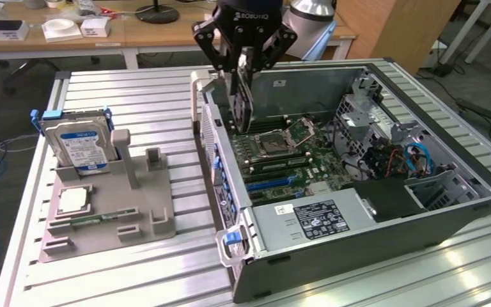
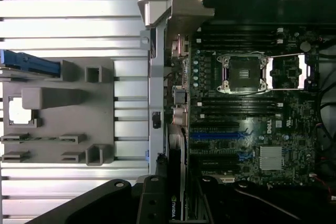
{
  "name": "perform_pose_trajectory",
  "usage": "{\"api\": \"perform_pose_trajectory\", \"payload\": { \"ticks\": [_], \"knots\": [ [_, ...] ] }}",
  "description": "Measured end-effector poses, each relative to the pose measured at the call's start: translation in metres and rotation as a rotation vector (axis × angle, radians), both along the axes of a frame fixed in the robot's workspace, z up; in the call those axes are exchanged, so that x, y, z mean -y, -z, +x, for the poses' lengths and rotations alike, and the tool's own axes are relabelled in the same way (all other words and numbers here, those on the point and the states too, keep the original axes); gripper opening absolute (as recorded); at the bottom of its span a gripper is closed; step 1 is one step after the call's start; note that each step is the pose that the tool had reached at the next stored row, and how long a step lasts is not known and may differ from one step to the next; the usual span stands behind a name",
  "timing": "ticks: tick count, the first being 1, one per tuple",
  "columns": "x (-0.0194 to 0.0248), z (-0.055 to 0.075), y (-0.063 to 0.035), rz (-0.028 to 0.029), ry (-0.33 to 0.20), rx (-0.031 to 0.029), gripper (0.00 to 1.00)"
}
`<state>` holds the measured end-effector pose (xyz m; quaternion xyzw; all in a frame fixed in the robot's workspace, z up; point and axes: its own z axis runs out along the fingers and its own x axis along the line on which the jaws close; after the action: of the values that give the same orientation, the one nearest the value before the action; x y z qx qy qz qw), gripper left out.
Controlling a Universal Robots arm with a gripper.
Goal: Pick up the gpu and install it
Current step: 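Pick up the gpu and move the gpu toward the slot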
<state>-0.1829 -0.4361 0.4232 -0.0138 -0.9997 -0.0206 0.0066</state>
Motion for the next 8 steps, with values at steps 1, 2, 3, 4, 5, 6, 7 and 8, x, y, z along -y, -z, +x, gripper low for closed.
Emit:
{"api": "perform_pose_trajectory", "payload": {
  "ticks": [1, 2, 3, 4, 5, 6, 7, 8],
  "knots": [
    [0.0, 0.003, 0.0, 0.0, 0.0, 0.0, 0.26],
    [0.0, 0.005, 0.0, 0.0, 0.0, 0.0, 0.26],
    [0.0, 0.008, 0.0, 0.0, 0.0, 0.0, 0.26],
    [0.0, 0.01, 0.0, 0.0, 0.0, 0.0001, 0.26],
    [0.0, 0.012, 0.0, 0.0, 0.0, 0.0, 0.26],
    [0.0, 0.015, 0.0, 0.0, 0.0, 0.0, 0.26],
    [0.0, 0.017, 0.0001, 0.0001, 0.0, 0.0001, 0.26],
    [0.0, 0.02, 0.0001, 0.0002, 0.0, 0.0001, 0.26]
  ]
}}
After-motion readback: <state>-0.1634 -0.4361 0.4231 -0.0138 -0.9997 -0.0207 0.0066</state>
